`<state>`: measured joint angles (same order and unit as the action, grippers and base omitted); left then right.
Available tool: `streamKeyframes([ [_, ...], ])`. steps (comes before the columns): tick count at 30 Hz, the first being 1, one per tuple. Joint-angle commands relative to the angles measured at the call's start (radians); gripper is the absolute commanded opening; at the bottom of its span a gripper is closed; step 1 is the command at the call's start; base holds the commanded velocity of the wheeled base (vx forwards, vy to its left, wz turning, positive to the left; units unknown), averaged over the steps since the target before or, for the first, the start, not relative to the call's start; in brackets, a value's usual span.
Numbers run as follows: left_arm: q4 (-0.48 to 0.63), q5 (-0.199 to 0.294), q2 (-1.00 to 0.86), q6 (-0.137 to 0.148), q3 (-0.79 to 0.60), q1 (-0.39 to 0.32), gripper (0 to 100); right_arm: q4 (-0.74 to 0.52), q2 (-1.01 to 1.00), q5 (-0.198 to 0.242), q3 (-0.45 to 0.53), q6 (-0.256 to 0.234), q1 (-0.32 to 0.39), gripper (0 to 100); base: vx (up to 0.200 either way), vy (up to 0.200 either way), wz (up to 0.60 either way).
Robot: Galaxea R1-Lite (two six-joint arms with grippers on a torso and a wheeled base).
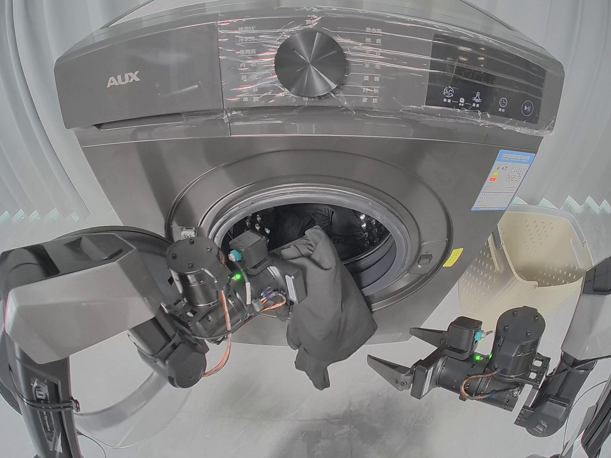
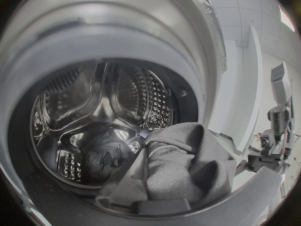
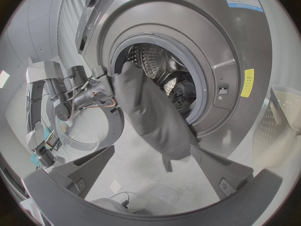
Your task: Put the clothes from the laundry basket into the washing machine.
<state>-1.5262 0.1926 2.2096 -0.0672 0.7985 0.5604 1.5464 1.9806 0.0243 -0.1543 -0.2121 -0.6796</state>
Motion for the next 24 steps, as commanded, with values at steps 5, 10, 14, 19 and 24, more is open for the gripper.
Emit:
streamKeyframes([
  [5,0.182,-0.012,0.174,-0.036,0.246,-0.008,0,0.0,-0.02,0.0,0.002,-0.001,-0.002,100,0.0,0.0,0.0],
  [10,0.225,-0.024,0.274,-0.06,0.429,-0.019,0,0.0,-0.029,0.0,-0.001,0.0,-0.003,100,0.0,0.0,0.0],
  [14,0.317,-0.056,0.352,-0.055,0.639,-0.042,0,0.0,-0.028,0.0,-0.002,0.0,-0.003,100,0.0,0.0,0.0],
  [19,0.454,-0.108,0.464,-0.037,0.887,-0.043,0,0.0,-0.023,0.0,-0.005,0.0,-0.003,100,0.0,0.0,0.0],
  [24,0.618,-0.136,0.572,-0.019,1.154,-0.065,0,0.0,-0.023,0.0,-0.007,0.0,-0.002,100,0.0,0.0,0.0],
])
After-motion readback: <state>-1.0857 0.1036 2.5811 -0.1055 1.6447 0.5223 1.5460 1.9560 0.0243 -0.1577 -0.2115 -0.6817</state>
